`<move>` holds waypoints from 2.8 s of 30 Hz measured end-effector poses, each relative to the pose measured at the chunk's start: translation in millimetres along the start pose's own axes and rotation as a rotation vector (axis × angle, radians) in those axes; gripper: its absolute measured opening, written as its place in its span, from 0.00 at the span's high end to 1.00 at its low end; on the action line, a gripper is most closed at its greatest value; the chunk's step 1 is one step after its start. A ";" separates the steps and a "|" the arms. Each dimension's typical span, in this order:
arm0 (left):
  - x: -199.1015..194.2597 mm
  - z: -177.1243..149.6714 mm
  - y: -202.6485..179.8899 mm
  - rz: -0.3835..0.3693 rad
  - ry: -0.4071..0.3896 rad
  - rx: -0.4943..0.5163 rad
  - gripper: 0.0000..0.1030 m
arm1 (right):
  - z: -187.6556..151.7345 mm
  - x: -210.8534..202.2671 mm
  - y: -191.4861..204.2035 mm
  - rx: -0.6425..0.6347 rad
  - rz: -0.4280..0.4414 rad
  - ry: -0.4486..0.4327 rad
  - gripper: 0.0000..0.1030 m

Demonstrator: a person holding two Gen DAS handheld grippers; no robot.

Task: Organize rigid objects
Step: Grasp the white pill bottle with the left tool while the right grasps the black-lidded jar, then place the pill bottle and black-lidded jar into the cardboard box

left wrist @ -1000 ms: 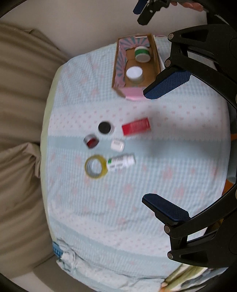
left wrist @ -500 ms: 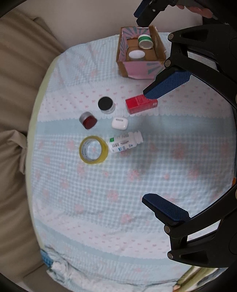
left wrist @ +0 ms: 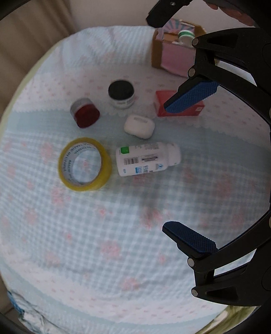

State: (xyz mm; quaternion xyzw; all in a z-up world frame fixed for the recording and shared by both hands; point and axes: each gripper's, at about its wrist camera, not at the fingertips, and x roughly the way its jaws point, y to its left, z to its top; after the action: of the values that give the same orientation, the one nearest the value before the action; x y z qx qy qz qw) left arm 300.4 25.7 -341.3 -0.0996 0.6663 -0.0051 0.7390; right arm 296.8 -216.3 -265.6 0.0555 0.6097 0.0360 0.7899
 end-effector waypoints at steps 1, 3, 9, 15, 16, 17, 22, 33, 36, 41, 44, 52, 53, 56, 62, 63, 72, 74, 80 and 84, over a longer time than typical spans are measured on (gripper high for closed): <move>6.7 2.5 -1.5 0.005 0.005 -0.002 0.00 | 5.3 10.5 -0.4 -0.011 -0.003 0.011 0.00; 25.7 9.6 -4.8 0.020 0.020 -0.008 0.02 | 15.8 35.8 -0.8 -0.039 -0.011 0.037 0.00; 76.1 20.2 -8.8 0.045 0.079 -0.047 0.06 | 33.1 107.7 -3.7 -0.085 -0.032 0.124 0.00; 100.9 21.0 -8.7 0.068 0.106 -0.063 0.16 | 40.5 155.6 0.9 -0.173 -0.063 0.178 0.05; 104.5 20.4 -9.0 0.071 0.112 -0.065 0.16 | 40.6 161.0 1.2 -0.178 -0.068 0.187 0.06; 108.2 20.6 -9.6 0.075 0.116 -0.068 0.16 | 40.7 167.0 0.9 -0.177 -0.069 0.200 0.08; 122.4 19.8 -14.4 0.090 0.129 -0.066 0.17 | 40.4 189.5 0.3 -0.184 -0.080 0.247 0.18; 119.1 18.5 -42.4 0.090 0.110 -0.004 0.52 | 35.4 198.3 12.1 -0.205 -0.090 0.264 0.48; 116.3 23.4 -42.6 0.078 0.110 -0.006 0.52 | 37.5 196.8 17.9 -0.192 -0.082 0.265 0.48; 101.0 21.4 -33.7 0.069 0.080 -0.007 0.53 | 41.3 195.6 15.8 -0.186 -0.072 0.265 0.49; 89.8 21.2 -32.9 0.056 0.059 -0.005 0.53 | 38.6 189.3 10.2 -0.175 -0.070 0.253 0.49; 36.7 13.6 -26.2 0.028 -0.029 0.017 0.54 | 32.0 150.7 8.1 -0.118 -0.048 0.194 0.49; 25.5 11.0 -24.4 0.019 -0.045 0.021 0.54 | 31.3 144.5 9.5 -0.111 -0.045 0.184 0.49; -1.8 2.3 -13.6 -0.006 -0.074 0.032 0.54 | 25.1 118.9 10.9 -0.077 -0.024 0.151 0.49; -60.5 -19.9 -16.4 -0.060 -0.149 0.096 0.54 | 2.5 43.5 7.9 0.010 0.028 0.056 0.49; -71.9 -22.6 -19.9 -0.065 -0.163 0.113 0.54 | -3.8 32.0 8.0 0.021 0.032 0.044 0.49; -138.3 -52.8 -63.2 -0.172 -0.246 0.259 0.54 | -37.7 -63.7 -12.2 0.129 0.043 -0.042 0.49; -147.0 -61.9 -79.5 -0.195 -0.254 0.285 0.54 | -46.4 -80.6 -22.7 0.146 0.045 -0.059 0.49; -161.8 -90.8 -140.1 -0.243 -0.252 0.344 0.54 | -79.2 -123.2 -63.9 0.173 0.017 -0.099 0.49; -164.2 -109.5 -185.4 -0.266 -0.250 0.371 0.54 | -100.5 -144.6 -111.8 0.203 0.011 -0.110 0.49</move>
State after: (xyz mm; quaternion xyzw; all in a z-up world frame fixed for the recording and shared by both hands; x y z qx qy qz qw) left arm 197.3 -148.4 -161.4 -0.0488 0.5383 -0.2119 0.8142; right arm 161.6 -340.8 -166.8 0.1406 0.5655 -0.0248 0.8123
